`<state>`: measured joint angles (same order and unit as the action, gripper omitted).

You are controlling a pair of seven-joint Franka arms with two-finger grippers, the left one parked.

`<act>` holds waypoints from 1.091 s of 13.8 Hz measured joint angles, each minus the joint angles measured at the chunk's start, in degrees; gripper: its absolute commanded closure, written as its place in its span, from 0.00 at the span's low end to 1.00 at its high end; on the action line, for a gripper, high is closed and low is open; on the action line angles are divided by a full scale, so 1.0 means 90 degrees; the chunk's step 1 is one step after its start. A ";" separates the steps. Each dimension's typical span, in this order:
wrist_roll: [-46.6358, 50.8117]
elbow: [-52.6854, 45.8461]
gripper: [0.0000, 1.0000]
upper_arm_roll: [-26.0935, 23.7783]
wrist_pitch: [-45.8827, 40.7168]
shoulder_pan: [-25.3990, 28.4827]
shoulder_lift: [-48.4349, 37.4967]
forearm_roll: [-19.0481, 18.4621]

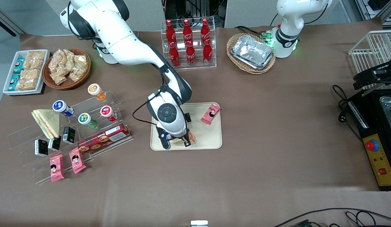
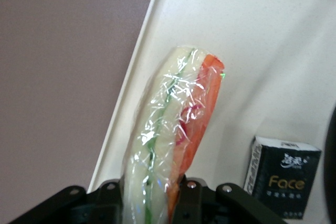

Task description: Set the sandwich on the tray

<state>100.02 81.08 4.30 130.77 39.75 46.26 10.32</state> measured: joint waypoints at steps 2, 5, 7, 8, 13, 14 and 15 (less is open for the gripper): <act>0.0003 -0.0005 0.00 0.0019 0.0051 0.0000 0.0031 0.0000; 0.0003 -0.0056 0.00 0.0076 0.0066 -0.0012 0.0022 -0.0001; 0.0003 -0.0113 0.00 0.0119 0.0069 -0.0053 -0.0069 -0.0001; -0.0026 -0.0152 0.00 0.0135 0.0034 -0.0124 -0.0179 -0.0001; -0.1779 -0.0222 0.00 0.0155 -0.1095 -0.0842 -0.1134 -0.0016; -0.2239 -0.0224 0.00 0.0167 -0.1330 -0.1009 -0.1303 -0.0026; -0.2752 -0.0226 0.00 0.0185 -0.1574 -0.1208 -0.1457 -0.0050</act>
<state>75.25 79.05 5.96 116.61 28.87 33.15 9.88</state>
